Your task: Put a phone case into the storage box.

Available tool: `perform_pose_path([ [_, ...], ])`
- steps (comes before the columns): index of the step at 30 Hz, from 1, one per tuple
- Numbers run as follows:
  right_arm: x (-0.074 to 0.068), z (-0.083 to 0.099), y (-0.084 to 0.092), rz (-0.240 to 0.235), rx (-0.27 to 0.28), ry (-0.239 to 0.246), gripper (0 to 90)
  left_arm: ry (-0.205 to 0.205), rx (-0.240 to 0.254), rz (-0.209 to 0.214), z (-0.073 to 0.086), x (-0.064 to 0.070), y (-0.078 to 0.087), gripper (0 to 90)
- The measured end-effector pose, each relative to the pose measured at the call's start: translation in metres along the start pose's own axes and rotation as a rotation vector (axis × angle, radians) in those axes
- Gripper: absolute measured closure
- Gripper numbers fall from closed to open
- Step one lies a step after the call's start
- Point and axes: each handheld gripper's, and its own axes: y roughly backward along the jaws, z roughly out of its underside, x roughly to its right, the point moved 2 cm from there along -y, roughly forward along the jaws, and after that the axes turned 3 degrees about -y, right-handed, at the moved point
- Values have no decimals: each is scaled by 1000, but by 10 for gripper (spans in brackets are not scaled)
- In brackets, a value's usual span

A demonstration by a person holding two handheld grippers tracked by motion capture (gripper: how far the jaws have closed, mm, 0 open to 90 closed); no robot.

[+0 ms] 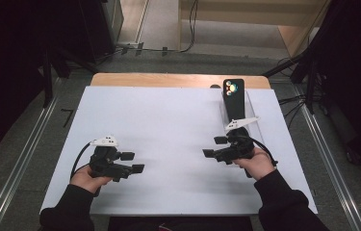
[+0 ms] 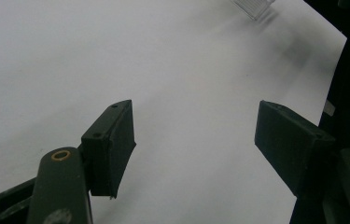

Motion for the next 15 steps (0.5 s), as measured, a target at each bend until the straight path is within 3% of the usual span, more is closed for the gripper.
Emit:
perform_pose_path([
  [15,-3,26,7,-2,-21,20,223,-17,-13,26,1,5,-2,287],
])
